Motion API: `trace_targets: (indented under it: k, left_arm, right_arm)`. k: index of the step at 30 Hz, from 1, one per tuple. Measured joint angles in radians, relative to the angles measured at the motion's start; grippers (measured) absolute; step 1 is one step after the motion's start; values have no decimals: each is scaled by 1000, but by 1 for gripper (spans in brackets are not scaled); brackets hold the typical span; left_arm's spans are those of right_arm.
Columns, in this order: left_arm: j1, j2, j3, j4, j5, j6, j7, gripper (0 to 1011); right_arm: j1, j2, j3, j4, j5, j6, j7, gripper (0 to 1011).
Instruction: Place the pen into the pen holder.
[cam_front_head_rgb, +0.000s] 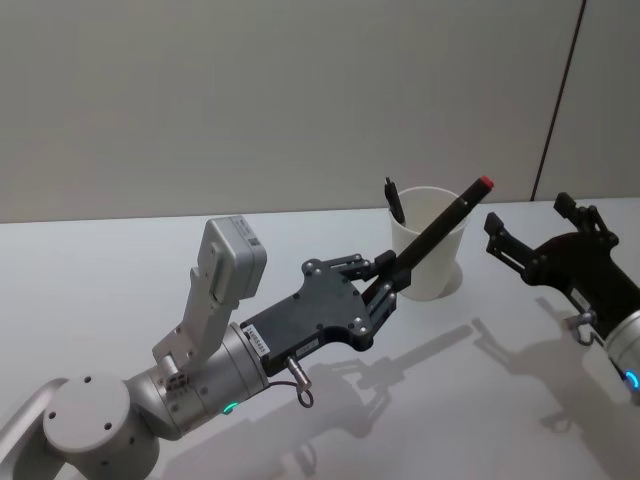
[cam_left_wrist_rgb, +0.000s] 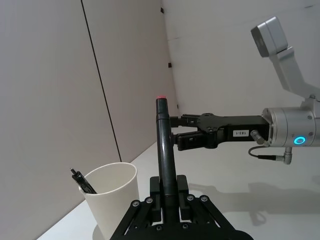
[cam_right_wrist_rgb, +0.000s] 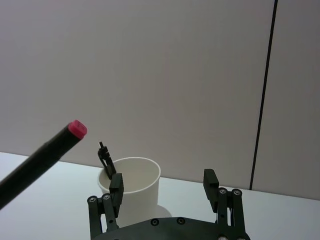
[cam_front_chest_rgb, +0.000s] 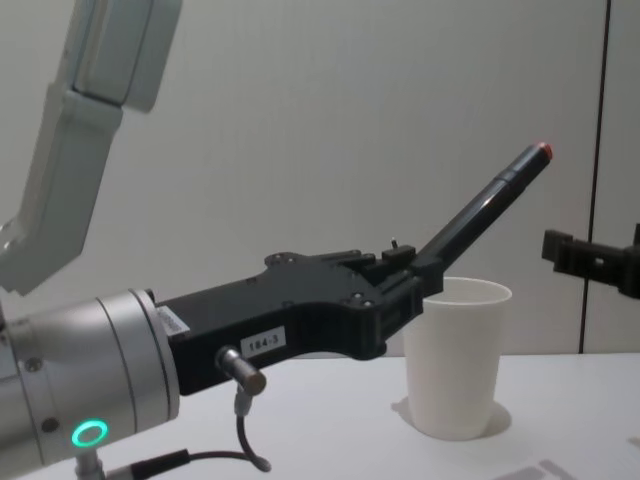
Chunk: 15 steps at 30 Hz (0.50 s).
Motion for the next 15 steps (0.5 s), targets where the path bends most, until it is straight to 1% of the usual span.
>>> trace_targets:
  k: [3,7,9,10,13,14,15]
  left_arm:
    - [0,0,0,0,1,0,-1,188]
    - [-1,-1,1,1,2,-1,-1,189]
    - [-1,-1,1,1,2,-1,-1,188]
    - [-1,-1,1,1,2,-1,-1,188]
    - [-1,-1,1,2,3,-1,-2,189]
    - [-1,-1,1,2,3,-1,-2,188]
    - [-1,-1,1,2,3,-2,-2,188]
  right_arm:
    - [-13,10,8,-23,39,12,9,1001]
    - [-39,36,26,-62,104,34,18,1001]
    - [-49,47,33,-74,124,42,21,1001]
    - [-62,60,42,-87,145,51,24,1001]
    - [-79,80,53,-104,178,65,31,1001]
    - [-92,94,62,-115,198,73,36,1001]
    - [-98,101,66,-119,210,78,40,1001]
